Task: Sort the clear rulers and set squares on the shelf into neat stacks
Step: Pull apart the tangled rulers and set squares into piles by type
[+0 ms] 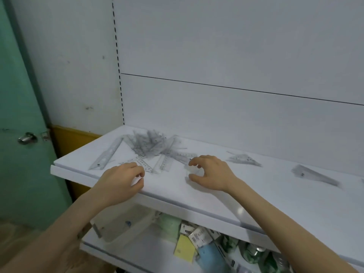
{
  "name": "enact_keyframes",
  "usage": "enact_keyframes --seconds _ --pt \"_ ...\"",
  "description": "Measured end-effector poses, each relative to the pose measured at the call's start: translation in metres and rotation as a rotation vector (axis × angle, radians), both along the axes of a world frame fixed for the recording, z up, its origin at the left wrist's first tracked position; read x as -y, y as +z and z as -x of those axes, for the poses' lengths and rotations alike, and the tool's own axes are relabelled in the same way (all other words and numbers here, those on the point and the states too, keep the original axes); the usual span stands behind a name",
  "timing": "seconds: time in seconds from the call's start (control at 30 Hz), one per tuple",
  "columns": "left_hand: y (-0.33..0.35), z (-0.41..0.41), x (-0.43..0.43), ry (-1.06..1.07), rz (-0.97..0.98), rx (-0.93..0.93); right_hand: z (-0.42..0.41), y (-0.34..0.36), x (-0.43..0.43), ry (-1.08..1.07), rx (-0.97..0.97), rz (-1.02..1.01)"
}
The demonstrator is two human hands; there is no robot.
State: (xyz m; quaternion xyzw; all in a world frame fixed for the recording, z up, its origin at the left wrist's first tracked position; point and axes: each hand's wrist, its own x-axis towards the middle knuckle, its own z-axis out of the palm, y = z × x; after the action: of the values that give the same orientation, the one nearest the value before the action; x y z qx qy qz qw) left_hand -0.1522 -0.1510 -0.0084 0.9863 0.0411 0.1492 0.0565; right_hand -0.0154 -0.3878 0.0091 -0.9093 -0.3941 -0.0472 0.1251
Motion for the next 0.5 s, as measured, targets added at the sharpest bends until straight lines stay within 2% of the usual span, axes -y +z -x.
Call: enact_keyframes --seconds 0.2,0.5 --pt "0.004 -0.022 -0.053 0.006 0.09 0.086 -0.03 -0.002 -0.078 -0.146 -0.132 -0.104" --pt "0.008 -0.072 -0.084 -0.206 0.135 0.03 -0.019 -0.01 -0.14 -0.48 -0.145 -0.127"
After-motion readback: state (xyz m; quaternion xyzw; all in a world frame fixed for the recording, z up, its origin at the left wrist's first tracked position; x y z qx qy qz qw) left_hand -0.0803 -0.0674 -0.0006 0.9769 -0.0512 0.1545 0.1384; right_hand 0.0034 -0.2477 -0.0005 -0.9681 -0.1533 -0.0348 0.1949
